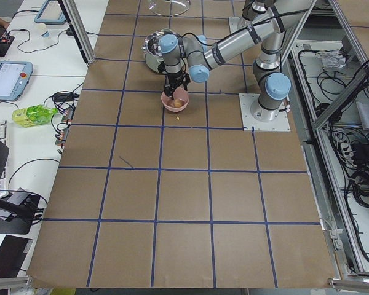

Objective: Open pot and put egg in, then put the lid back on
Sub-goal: 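Lift the glass lid aside with the right gripper while the left repositions over the bowl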

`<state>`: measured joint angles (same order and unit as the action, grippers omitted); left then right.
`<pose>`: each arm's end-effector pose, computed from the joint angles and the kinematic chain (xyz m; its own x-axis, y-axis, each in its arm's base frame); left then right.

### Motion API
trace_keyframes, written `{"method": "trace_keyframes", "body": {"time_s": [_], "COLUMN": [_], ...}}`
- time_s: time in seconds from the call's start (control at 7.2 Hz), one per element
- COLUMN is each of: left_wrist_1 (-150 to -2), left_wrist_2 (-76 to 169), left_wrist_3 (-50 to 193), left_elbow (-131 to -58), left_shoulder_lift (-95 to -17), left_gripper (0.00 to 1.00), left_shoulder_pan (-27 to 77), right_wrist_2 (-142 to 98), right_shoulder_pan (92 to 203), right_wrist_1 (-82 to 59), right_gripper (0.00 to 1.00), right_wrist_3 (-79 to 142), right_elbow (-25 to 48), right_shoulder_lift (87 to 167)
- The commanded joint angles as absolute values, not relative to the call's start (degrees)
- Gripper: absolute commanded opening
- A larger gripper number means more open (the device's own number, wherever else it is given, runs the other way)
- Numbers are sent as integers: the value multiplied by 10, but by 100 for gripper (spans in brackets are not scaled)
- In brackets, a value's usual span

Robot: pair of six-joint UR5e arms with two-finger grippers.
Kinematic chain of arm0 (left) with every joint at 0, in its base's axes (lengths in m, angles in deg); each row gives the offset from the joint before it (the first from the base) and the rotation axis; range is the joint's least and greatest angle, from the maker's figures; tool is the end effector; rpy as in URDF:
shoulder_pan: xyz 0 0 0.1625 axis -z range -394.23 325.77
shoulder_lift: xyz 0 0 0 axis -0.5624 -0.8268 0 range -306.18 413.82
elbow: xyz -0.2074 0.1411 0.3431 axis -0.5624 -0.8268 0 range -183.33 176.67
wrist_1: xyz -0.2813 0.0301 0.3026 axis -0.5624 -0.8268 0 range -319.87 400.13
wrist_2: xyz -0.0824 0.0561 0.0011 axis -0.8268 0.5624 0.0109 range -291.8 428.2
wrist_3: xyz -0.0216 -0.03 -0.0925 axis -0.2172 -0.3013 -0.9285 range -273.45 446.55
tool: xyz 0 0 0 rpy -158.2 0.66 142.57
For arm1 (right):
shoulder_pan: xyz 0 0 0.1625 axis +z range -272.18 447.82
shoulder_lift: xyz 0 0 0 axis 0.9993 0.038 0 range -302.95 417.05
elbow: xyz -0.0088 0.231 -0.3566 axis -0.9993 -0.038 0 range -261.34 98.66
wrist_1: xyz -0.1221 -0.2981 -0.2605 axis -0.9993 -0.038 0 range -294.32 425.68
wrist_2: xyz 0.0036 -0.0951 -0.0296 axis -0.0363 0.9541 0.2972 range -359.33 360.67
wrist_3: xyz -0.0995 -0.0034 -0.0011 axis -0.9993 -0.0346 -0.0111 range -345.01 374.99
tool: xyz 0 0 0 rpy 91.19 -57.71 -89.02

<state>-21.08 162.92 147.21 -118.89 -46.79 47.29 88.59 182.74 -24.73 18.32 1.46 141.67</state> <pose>-0.0528 -0.4942 0.2375 -0.6113 0.7881 0.0721 0.7890 0.5997 0.1339 0.1824 -0.5216 0.5025 -0.9988 -0.0291 -0.0383 -0.0277 0.9989 -0.0368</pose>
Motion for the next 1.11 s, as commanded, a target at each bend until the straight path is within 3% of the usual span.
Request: {"method": "trace_keyframes", "body": {"time_s": [0.0, 0.97], "left_wrist_1": [-194, -111], "left_wrist_2": [1633, 1631], "left_wrist_3": [1484, 1620], "left_elbow": [-1196, -1225], "left_shoulder_lift": [-479, -494], "left_gripper": [99, 98], "left_shoulder_pan": [472, 472], "right_wrist_2": [887, 885], "right_shoulder_pan": [1768, 1767], "right_wrist_1": [-235, -237], "right_gripper": [18, 17], "right_wrist_3": [103, 101], "right_elbow": [54, 65], "right_shoulder_lift": [1474, 1479]}}
